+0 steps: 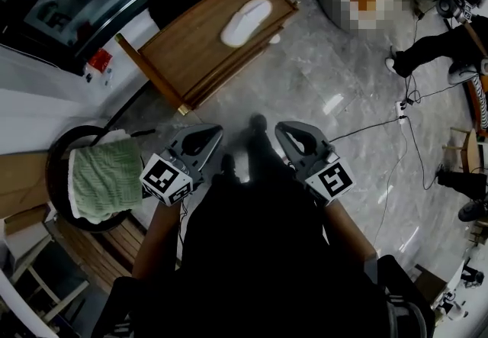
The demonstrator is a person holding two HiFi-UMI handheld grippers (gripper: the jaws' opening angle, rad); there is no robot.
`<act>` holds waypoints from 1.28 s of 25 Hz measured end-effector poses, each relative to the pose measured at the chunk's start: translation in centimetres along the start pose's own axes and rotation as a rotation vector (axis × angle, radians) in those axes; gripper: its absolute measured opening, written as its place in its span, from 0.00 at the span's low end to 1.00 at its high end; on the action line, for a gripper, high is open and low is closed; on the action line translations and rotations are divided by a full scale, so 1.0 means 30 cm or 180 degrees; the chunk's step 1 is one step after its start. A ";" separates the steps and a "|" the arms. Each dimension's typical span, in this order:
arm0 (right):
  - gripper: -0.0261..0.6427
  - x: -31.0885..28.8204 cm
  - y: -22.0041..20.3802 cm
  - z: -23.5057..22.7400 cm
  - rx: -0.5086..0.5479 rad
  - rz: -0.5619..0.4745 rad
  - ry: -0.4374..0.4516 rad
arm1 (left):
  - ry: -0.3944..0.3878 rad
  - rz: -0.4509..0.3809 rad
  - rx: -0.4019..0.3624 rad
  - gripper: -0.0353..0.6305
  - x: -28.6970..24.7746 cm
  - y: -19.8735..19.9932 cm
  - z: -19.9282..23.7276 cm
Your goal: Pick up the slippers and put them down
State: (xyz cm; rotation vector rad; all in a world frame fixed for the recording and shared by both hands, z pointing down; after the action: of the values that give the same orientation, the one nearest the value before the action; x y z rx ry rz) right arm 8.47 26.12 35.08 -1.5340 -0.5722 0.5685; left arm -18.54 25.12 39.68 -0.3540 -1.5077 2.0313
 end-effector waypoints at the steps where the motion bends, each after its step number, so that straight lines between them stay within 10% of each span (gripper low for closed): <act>1: 0.08 -0.002 -0.008 -0.019 -0.0005 -0.0029 -0.0010 | -0.0001 0.0014 -0.0013 0.07 -0.020 -0.002 0.006; 20: 0.08 -0.108 -0.025 -0.722 -0.0366 -0.0175 0.0523 | 0.0570 0.0415 -0.0249 0.07 -0.598 0.046 0.209; 32: 0.08 -0.311 -0.099 -0.946 -0.0560 -0.0075 0.0614 | 0.0956 0.0467 -0.0269 0.07 -0.644 0.089 0.414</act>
State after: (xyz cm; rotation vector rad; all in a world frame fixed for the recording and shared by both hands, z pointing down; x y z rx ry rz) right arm 20.26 -1.19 39.20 -1.7238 -0.5012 0.3539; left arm -10.47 3.46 38.81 -0.7873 -1.4160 1.9232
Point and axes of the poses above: the fingertips, and each gripper's own axes: x backward along the fingers, z to its left, y out of its top, the point moved 10 cm from there along x, backward along the fingers, and after that the axes turned 15 degrees about -z, right-handed, at the moved point
